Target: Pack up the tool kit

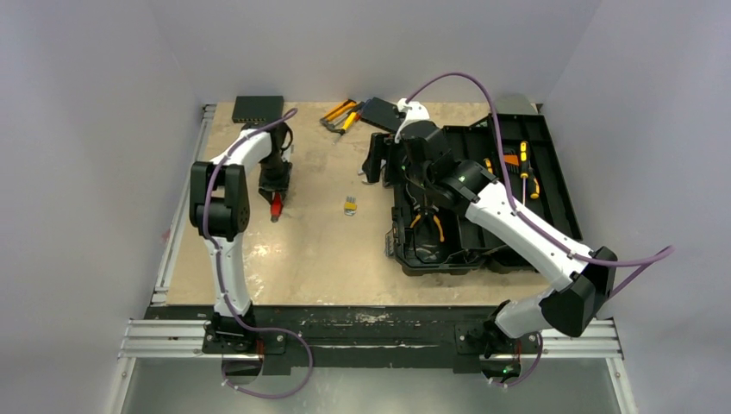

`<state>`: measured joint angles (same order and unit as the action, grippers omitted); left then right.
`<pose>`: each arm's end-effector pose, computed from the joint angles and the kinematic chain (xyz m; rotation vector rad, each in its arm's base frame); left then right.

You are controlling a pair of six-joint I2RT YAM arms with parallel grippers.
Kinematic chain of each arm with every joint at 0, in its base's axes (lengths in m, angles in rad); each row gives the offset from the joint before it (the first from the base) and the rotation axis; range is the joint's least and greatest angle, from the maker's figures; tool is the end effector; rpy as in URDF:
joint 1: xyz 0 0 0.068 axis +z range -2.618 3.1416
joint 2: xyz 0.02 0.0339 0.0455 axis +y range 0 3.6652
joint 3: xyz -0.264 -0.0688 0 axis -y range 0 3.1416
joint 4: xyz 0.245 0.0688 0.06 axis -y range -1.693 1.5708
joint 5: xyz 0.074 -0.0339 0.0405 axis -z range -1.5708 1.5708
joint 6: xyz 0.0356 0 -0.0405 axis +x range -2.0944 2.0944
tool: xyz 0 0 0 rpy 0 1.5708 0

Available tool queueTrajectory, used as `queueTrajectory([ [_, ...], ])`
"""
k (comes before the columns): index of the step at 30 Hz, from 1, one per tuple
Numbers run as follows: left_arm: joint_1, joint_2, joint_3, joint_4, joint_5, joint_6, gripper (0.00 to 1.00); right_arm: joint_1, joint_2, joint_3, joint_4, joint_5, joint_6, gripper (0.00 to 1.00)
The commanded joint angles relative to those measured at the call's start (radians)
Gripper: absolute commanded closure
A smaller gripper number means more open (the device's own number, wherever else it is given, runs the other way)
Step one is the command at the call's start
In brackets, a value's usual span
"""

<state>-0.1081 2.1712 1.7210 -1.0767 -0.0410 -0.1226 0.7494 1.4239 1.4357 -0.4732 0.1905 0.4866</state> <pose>0.4184 -0.0439 0.1693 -0.0238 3.0927 0.0552 0.2412 0.2152 0.3890 -0.1497 2.0680 0.5819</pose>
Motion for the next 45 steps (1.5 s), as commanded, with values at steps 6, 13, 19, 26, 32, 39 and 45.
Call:
queueTrajectory([
  [6,-0.118,-0.24,-0.281,0.069,-0.15,-0.18,0.86,-0.005,-0.022,-0.003,0.045,-0.018,0.005,0.28],
  [13,-0.243,-0.402,-0.469,0.113,-0.182,-0.296,0.86,-0.005,-0.022,-0.019,0.061,-0.038,0.008,0.28],
  [19,-0.257,-0.647,-0.706,0.332,0.025,-0.35,0.86,-0.007,-0.008,-0.07,0.054,-0.026,0.054,0.24],
  [26,-0.276,-0.778,-0.933,0.583,0.211,-0.474,0.86,-0.003,-0.055,-0.278,0.203,-0.042,0.144,0.24],
  [32,-0.31,-0.776,-1.053,0.798,0.295,-0.57,0.85,0.074,0.036,-0.33,0.244,-0.099,0.221,0.21],
  [39,-0.311,-0.765,-1.113,0.901,0.362,-0.606,0.85,0.165,0.198,-0.313,0.361,-0.181,0.325,0.24],
  [45,-0.311,-0.813,-1.169,0.965,0.387,-0.646,0.85,0.183,0.341,-0.23,0.387,-0.158,0.342,0.31],
])
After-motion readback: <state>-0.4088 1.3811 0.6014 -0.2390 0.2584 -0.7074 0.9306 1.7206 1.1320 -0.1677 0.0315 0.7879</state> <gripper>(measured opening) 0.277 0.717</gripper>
